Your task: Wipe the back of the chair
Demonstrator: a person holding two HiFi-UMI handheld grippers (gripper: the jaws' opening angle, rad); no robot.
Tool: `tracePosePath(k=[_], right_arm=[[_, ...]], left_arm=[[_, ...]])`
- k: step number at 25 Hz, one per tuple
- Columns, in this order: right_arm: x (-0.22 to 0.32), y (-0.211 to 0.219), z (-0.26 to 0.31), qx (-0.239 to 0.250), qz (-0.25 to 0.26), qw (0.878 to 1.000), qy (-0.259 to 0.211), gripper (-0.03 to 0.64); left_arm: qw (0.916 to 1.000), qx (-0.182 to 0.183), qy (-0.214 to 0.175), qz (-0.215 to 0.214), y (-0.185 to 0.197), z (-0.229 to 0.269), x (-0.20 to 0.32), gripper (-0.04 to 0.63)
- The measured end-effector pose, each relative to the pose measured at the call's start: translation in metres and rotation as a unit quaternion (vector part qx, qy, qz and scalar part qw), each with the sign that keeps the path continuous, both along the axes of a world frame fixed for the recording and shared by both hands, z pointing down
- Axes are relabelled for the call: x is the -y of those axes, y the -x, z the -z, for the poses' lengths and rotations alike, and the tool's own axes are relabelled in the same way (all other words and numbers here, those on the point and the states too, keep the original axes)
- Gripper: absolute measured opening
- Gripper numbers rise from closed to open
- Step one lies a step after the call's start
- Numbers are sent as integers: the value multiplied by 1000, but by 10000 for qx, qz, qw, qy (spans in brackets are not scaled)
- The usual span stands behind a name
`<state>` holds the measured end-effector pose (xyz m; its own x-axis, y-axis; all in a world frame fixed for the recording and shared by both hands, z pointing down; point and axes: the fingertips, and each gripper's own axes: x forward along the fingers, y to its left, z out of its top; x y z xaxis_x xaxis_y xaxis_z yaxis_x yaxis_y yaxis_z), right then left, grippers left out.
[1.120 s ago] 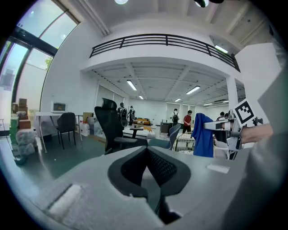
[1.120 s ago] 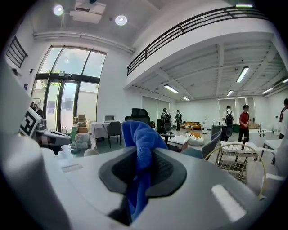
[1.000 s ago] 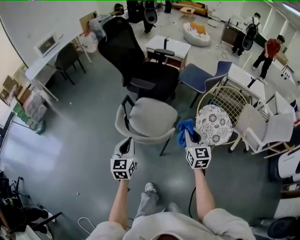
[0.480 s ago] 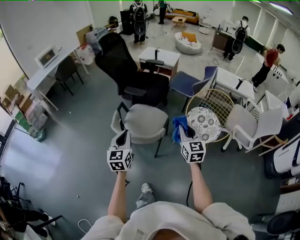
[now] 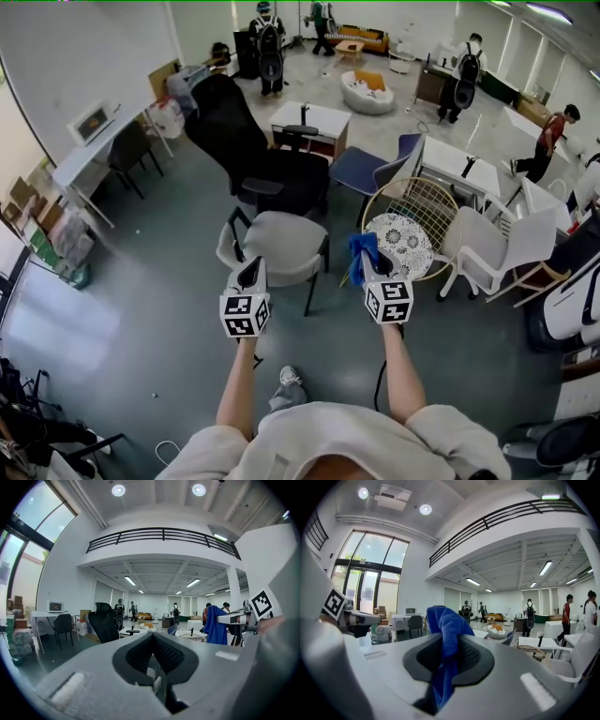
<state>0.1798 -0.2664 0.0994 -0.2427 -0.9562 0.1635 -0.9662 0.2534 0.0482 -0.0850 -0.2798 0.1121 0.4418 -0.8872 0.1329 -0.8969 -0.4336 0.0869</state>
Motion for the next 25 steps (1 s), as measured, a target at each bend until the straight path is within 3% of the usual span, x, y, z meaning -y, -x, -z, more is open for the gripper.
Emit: tracePosePath(k=[25], right_arm=[[-7, 16, -8, -68, 41, 9999, 105, 41]], left_arm=[[10000, 36, 51, -38, 8, -3, -7, 5]])
